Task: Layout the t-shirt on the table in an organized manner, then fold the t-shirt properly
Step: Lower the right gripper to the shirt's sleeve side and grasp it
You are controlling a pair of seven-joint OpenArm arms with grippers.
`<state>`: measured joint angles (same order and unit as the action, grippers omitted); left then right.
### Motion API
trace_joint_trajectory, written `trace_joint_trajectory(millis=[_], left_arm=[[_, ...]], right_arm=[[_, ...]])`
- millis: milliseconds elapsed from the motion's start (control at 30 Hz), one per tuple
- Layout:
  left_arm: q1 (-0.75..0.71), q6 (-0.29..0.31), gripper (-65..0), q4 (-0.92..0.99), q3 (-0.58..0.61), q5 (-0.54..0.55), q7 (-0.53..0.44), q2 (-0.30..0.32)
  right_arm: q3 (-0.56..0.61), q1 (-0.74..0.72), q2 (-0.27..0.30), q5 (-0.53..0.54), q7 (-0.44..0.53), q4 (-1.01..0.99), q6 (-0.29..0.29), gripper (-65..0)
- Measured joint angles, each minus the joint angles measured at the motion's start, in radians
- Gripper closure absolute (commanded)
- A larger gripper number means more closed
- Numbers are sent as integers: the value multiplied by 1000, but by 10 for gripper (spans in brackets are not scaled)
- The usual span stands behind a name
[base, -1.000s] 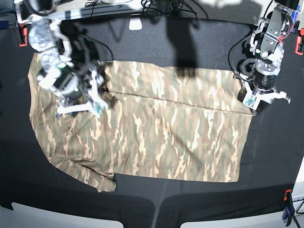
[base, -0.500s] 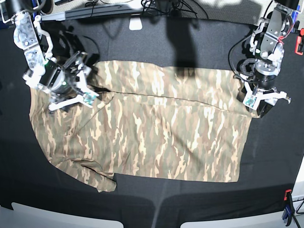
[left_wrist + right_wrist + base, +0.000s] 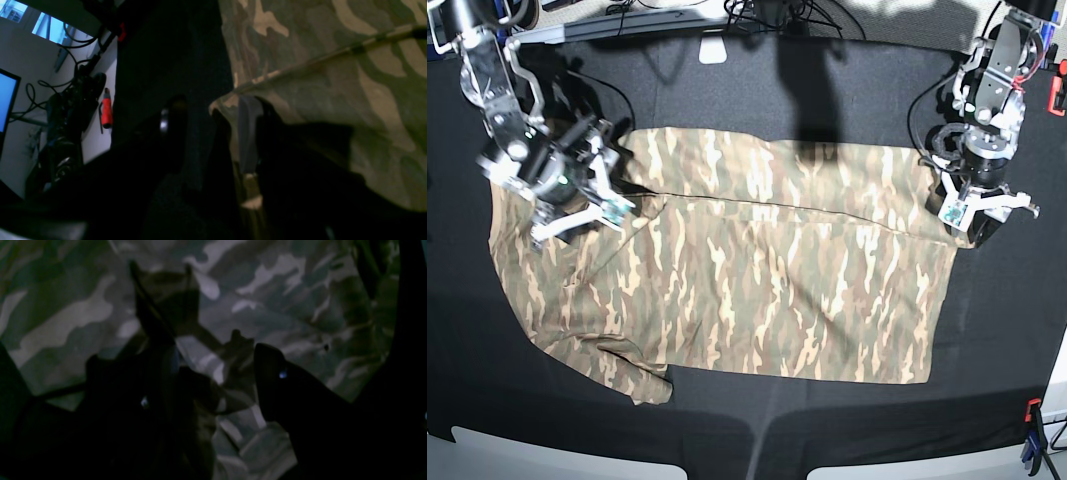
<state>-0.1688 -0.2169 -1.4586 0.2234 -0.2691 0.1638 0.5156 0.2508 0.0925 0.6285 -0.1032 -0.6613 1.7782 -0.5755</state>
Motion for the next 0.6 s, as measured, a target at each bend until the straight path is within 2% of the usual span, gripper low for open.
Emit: trace_joint_trajectory(millis=[100, 167, 300, 600], left_arm=[[0, -3, -232, 0, 0, 0, 0, 0], [0, -1, -232, 0, 0, 0, 0, 0], [0, -3, -232, 0, 0, 1, 0, 0], [0, -3, -232, 0, 0, 0, 0, 0]], right_arm=[[74, -32, -2, -6, 0, -50, 0, -345], [131, -55, -2, -56, 2, -84, 13, -345], [223, -119, -2, -136, -3, -116, 132, -345], [267, -230, 0, -140, -17, -115, 146, -344]])
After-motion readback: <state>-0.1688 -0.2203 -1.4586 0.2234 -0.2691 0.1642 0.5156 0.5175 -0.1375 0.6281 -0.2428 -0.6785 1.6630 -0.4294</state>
